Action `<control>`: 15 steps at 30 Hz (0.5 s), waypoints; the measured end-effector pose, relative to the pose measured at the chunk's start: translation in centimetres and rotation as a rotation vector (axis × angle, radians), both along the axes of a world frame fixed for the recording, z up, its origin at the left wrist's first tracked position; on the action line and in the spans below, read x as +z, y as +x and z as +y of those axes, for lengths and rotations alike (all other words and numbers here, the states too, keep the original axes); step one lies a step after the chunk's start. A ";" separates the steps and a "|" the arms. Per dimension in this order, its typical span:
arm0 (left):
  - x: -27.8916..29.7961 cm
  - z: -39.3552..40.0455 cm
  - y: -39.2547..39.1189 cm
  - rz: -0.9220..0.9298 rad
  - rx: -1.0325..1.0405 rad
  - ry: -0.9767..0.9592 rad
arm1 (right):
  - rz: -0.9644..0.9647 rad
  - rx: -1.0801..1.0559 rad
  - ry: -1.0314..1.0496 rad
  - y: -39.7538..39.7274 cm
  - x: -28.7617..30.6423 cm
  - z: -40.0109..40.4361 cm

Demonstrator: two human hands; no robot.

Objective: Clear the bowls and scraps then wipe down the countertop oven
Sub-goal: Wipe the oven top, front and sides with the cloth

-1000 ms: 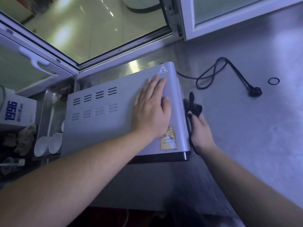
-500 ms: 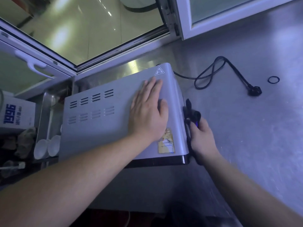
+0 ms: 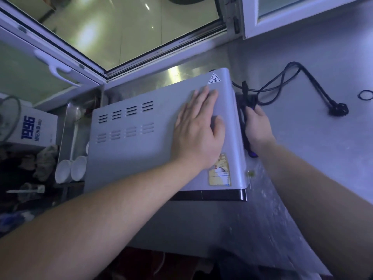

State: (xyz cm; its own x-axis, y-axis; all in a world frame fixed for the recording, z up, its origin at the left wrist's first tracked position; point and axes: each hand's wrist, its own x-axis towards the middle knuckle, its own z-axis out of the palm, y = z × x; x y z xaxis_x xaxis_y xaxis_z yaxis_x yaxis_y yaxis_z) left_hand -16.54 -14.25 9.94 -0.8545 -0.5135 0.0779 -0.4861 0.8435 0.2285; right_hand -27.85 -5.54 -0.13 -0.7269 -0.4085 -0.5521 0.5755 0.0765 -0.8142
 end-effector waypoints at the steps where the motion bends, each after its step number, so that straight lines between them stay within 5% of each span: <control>1: 0.0 0.0 0.0 0.000 0.000 0.001 | -0.003 -0.013 0.003 1.2 0.0 0.9; 10: 0.1 0.0 0.0 -0.012 -0.017 -0.012 | -0.214 -0.041 -0.024 12.9 2.0 9.7; 15: -0.1 0.0 0.0 -0.003 -0.008 -0.019 | -0.276 0.006 -0.022 12.8 2.8 10.6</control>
